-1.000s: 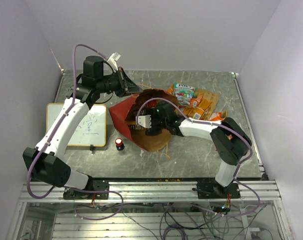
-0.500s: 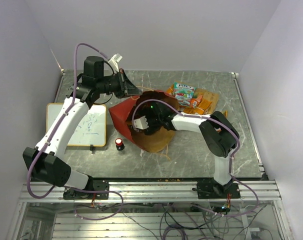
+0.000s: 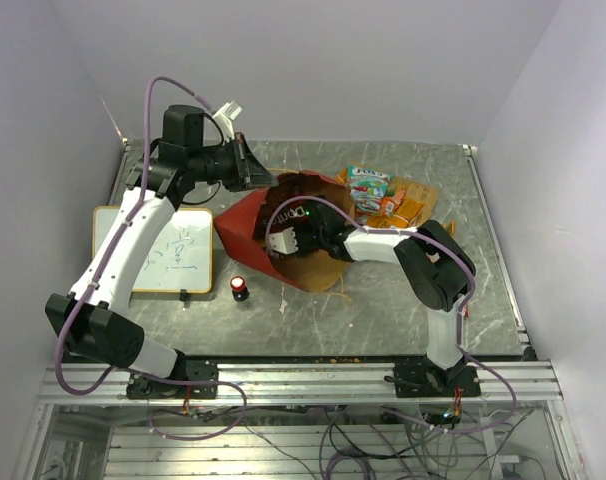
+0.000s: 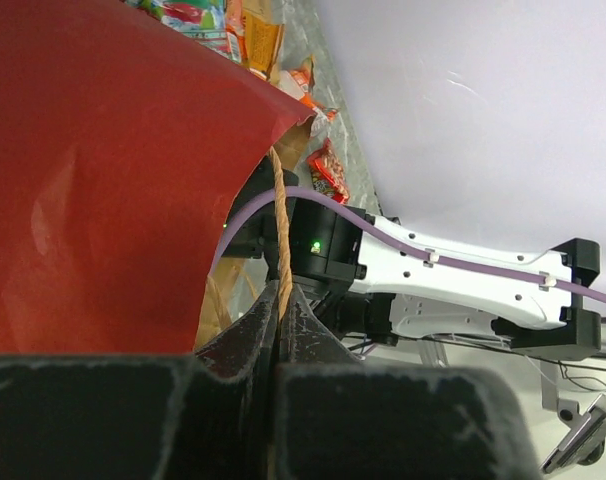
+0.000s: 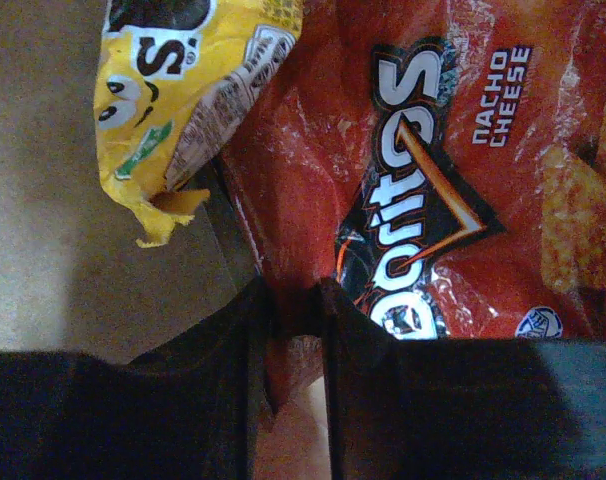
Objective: Take the snacks out of the paper bag
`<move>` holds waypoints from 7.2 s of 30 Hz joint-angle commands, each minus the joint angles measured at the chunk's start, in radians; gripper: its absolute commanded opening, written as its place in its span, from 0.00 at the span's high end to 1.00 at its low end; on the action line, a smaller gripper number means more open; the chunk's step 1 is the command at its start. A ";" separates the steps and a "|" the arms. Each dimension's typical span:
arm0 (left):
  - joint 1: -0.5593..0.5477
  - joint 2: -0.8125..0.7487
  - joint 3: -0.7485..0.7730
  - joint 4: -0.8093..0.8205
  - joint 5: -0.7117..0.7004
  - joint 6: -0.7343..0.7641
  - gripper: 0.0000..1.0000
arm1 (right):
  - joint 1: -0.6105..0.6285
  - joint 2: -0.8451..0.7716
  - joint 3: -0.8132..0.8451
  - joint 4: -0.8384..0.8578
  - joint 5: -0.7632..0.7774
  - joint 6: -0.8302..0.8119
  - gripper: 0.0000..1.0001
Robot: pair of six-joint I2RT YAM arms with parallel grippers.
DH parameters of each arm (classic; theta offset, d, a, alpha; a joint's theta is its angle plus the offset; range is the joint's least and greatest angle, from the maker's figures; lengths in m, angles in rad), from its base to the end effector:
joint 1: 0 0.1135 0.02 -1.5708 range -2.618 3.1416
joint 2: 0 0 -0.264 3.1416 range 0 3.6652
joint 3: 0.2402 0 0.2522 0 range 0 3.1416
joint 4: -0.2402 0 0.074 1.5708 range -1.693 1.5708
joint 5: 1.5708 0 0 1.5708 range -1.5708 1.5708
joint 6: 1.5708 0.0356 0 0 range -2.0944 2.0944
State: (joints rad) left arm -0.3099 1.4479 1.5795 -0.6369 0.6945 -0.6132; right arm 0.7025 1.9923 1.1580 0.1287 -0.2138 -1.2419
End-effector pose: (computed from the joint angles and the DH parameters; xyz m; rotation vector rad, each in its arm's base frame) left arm 0.2895 -0.1166 0.4181 0.1289 2.1980 -1.2632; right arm 0.3155 0.2770 0.1427 -1.9257 1.1782 -0.0442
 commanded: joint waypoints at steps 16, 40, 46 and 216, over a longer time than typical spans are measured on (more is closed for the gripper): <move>0.034 -0.043 -0.044 0.036 -0.004 -0.053 0.93 | -0.011 -0.226 -0.059 0.116 0.026 0.302 1.00; 0.053 -0.078 -0.092 0.109 -0.019 -0.114 0.93 | 0.029 -0.419 -0.235 -0.173 -0.223 0.229 1.00; 0.056 -0.063 -0.092 0.101 0.016 -0.110 0.93 | 0.041 -0.300 -0.164 -0.241 -0.191 0.238 0.86; 0.049 0.129 0.086 0.147 -0.021 -0.138 0.93 | -0.395 -0.584 0.052 -0.428 0.025 1.494 0.11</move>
State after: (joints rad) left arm -0.2588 1.5467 1.5917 -0.4667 0.7113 -0.7925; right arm 0.2554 1.4467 1.2804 -0.3779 0.0673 0.3172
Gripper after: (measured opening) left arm 0.077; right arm 0.897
